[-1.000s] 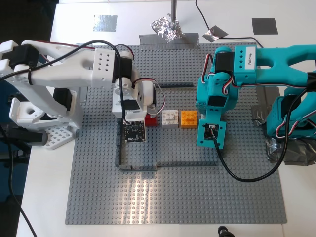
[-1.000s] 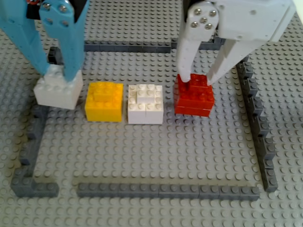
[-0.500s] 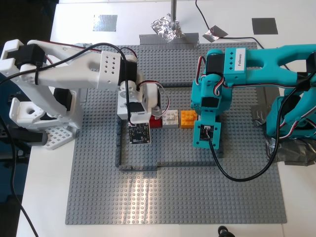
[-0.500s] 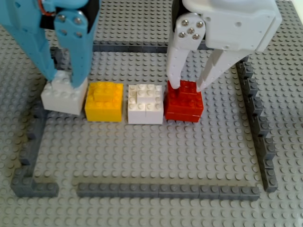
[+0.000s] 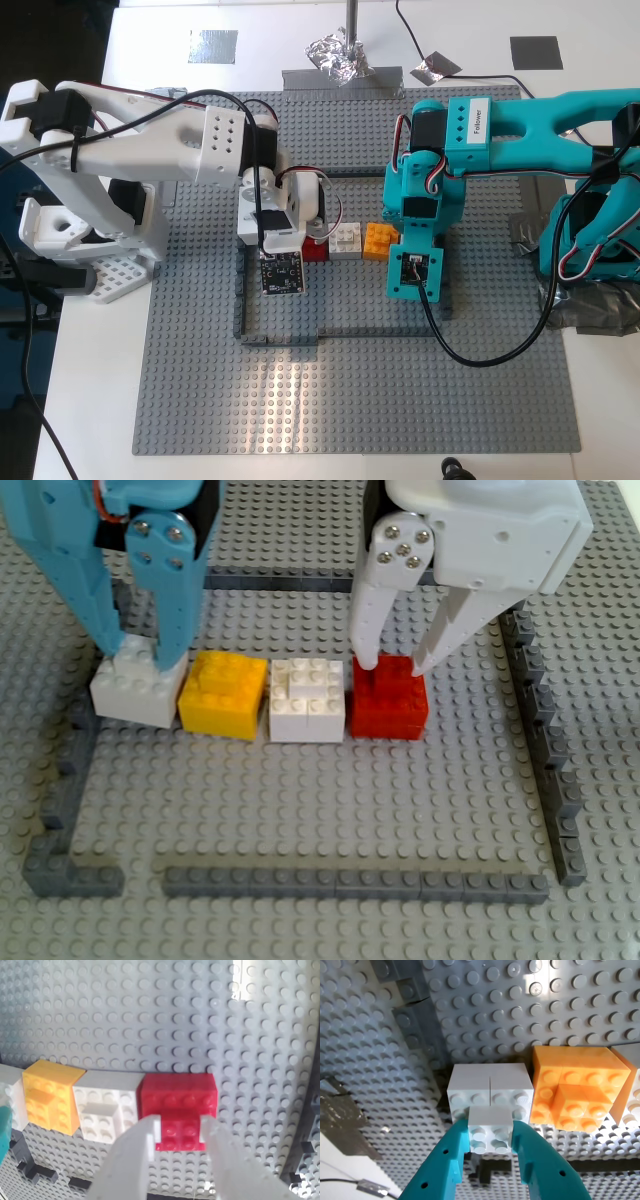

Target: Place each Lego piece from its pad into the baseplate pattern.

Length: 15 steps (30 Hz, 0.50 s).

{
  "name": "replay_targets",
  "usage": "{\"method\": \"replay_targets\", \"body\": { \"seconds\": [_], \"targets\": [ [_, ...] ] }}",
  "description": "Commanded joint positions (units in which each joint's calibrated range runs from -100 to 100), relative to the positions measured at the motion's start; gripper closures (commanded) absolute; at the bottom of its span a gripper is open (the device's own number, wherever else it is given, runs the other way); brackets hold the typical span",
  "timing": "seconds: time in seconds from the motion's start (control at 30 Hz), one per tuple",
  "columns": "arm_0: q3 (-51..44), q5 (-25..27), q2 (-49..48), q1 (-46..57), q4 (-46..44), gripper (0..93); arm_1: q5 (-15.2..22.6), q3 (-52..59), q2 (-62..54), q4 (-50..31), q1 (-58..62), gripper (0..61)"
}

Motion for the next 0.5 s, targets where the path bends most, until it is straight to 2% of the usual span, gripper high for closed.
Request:
{"method": "replay_targets", "body": {
  "seconds": [0.0, 0.1, 0.23, 0.47],
  "targets": [
    [-2.7, 1.6, -0.1, 0.7, 0.6, 92.7, 0.0, -0.9, -2.0, -0.3, 0.5, 47.4],
    [-2.7, 1.6, -0.1, 1.6, 0.0, 92.7, 0.0, -1.6, -2.3, 0.2, 0.5, 45.2],
    [-2.7, 1.8, -0.1, 1.8, 0.3, 84.7, -0.1, -2.7, -2.8, 2.0, 0.0, 45.0],
    [-2.7, 1.9, -0.2, 1.8, 0.1, 83.9, -0.3, -3.5, -4.1, 4.4, -0.9, 45.1]
  ]
}}
